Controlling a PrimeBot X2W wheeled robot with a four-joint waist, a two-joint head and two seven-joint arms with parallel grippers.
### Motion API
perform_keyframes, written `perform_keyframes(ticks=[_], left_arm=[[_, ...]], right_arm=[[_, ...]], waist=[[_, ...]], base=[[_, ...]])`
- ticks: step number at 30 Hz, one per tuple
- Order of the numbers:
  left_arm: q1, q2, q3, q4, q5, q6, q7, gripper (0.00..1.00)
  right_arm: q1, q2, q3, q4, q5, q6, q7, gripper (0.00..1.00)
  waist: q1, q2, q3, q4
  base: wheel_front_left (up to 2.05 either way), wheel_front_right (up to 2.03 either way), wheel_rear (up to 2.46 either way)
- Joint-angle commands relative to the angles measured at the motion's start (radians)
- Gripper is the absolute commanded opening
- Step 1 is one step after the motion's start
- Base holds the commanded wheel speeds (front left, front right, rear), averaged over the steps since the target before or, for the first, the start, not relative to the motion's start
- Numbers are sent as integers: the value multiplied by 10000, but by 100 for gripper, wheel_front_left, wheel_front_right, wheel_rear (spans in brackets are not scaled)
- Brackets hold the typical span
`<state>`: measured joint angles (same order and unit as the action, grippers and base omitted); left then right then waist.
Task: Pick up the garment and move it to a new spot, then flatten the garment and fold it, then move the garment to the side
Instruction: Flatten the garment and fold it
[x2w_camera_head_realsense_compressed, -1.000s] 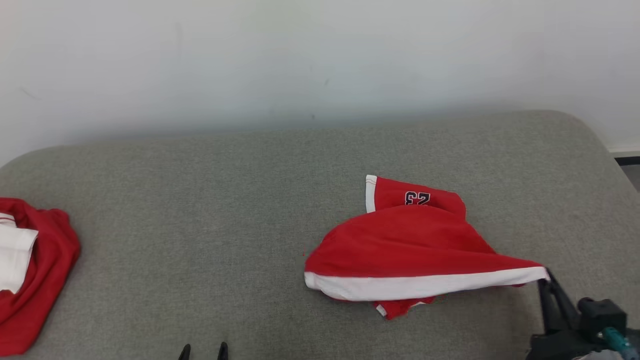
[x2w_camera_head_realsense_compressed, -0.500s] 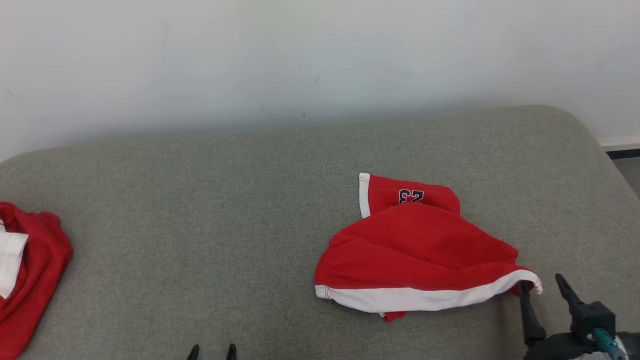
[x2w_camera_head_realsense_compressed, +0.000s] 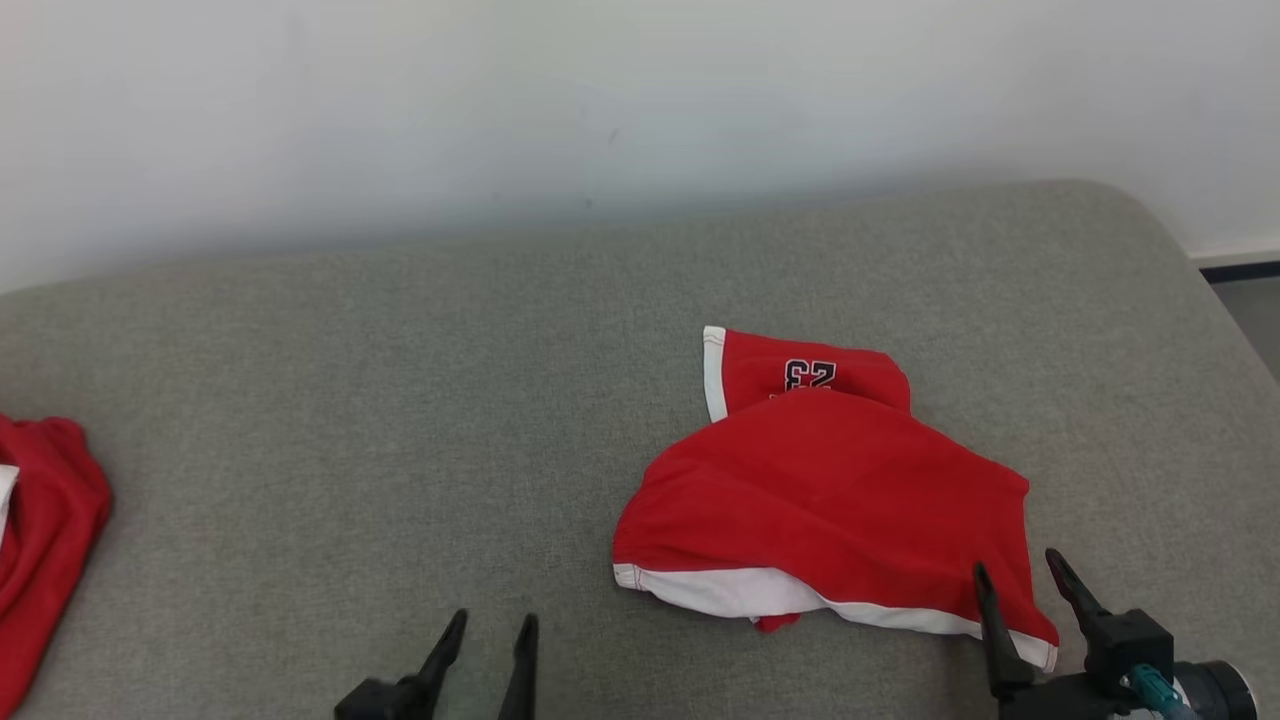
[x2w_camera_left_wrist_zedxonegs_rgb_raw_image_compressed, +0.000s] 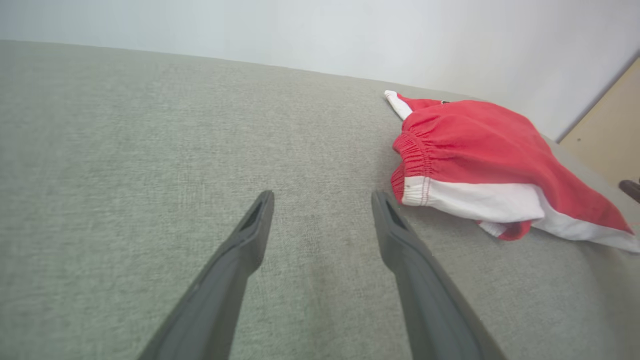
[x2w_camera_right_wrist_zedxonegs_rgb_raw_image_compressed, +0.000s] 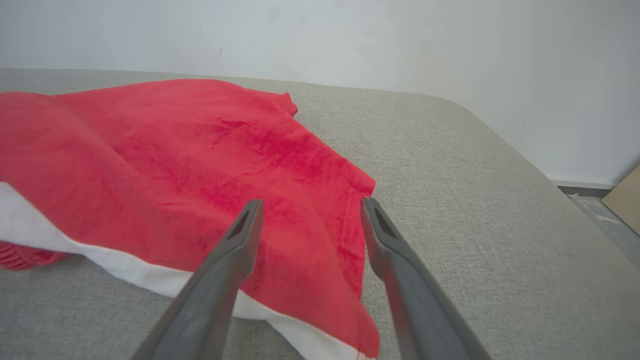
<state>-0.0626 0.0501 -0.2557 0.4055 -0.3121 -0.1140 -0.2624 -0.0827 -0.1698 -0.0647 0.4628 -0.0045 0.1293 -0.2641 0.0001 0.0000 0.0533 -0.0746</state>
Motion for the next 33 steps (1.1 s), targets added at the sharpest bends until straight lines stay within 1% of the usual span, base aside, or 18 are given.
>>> perform_keyframes(ticks=[1, 6, 11, 16, 19, 20, 21, 22, 23, 24, 26, 29, 33], left_arm=[[-235, 5, -122, 108, -159, -22, -36, 100], [-1287, 4, -944, 794, -1435, -161, -38, 100], [-2173, 7, -1711, 1619, -2771, -164, -36, 100], [-2826, 11, -2377, 2080, -3628, -169, -36, 100], [-3105, 18, -2513, 2269, -3961, -170, -36, 100], [-3144, 8, -2613, 2356, -4055, -172, -36, 91], [-3192, -6, -2735, 2446, -4104, -174, -34, 42], [-3258, -13, -2834, 2520, -4171, -177, -33, 18], [-3295, -16, -2944, 2631, -4259, -185, -27, 0], [-3351, -10, -3022, 2761, -4281, -185, -27, 0], [-3513, 48, -2834, 3065, -4119, -184, -27, 0], [-3598, 159, -2136, 3460, -3657, -107, -28, 0], [-3470, 223, -1325, 3586, -2832, 156, -28, 0]], right_arm=[[-97, 33, 41, -51, 48, 28, -3, 100], [-410, -25, 228, -109, 168, 27, -3, 100], [-629, -32, 270, -184, 258, 27, -3, 100], [-817, -22, 198, -257, 318, 25, -3, 100], [-818, -10, 150, -294, 333, 20, -3, 100], [-820, -8, 130, -301, 331, 20, -3, 100], [-825, -4, 117, -305, 328, 20, -3, 100], [-824, -1, 97, -309, 325, 21, -3, 100], [-822, 6, 81, -305, 323, 21, -3, 100], [-815, 13, 63, -297, 322, 21, -3, 100], [-781, 11, 13, -286, 333, 21, -5, 100], [-686, 19, -67, -270, 310, 21, -3, 100], [-541, 98, -121, -273, 292, 21, -3, 100]], waist=[[-1, 0, 255, -189], [-1, 0, 726, -526], [-1, 0, 1154, -857], [-1, 0, 1475, -1093], [-1, 0, 1590, -1167], [-1, 0, 1604, -1182], [-1, 0, 1613, -1197], [-1, 0, 1616, -1205], [-1, 0, 1609, -1211], [-1, 0, 1584, -1213], [-1, 0, 1506, -1192], [-1, 0, 1368, -1114], [-1, 0, 1156, -936]], base=[[0, 0, 0], [0, 0, 0], [0, 0, 0], [0, 0, 0], [0, 0, 0], [0, 0, 0], [0, 0, 0], [0, 0, 0], [0, 0, 0], [0, 0, 0], [0, 0, 0], [0, 0, 0], [0, 0, 0]])
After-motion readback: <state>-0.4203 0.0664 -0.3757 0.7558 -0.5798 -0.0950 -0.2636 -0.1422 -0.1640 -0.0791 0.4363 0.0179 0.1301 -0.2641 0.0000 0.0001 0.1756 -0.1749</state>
